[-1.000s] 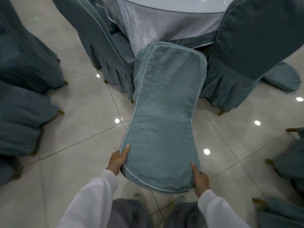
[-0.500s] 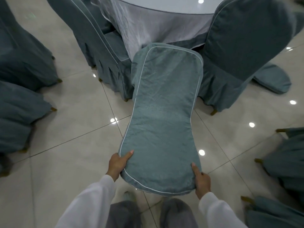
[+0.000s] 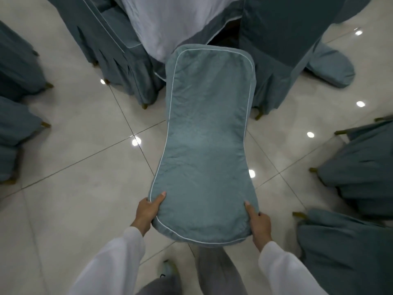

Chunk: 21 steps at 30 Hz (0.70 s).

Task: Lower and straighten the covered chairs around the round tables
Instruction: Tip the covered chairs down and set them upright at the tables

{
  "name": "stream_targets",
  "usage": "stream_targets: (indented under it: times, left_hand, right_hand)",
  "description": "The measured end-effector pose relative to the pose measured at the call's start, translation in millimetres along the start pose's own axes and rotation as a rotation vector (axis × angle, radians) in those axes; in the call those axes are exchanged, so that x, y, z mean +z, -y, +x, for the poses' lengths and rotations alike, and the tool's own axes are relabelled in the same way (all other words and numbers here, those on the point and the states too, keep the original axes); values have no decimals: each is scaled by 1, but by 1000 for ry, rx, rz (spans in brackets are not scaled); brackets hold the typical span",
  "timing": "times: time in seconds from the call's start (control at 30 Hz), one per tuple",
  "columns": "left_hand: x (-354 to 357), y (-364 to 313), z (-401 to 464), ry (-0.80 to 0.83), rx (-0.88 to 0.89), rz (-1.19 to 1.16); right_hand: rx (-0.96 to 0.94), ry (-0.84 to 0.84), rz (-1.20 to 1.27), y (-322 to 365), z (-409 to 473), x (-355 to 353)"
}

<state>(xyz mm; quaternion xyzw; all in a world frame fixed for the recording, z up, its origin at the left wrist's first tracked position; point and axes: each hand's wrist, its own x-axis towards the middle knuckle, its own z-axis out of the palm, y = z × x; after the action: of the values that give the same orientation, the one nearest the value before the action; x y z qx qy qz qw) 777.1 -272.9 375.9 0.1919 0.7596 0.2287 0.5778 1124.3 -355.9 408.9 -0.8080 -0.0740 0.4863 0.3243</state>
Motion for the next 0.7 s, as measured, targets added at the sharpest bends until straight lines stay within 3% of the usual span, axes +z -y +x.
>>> stream_targets:
  times: [0.33, 0.47, 0.7]
  left_hand:
    - [-63, -6, -86, 2, -74, -19]
    - [-80, 12, -84, -52, -93, 29]
    - [-80, -53, -151, -84, -83, -31]
  right_hand:
    - [37, 15, 2, -13, -83, -16]
    - [51, 68, 23, -2, -110, -30]
    - [46, 133, 104, 41, -145, -29]
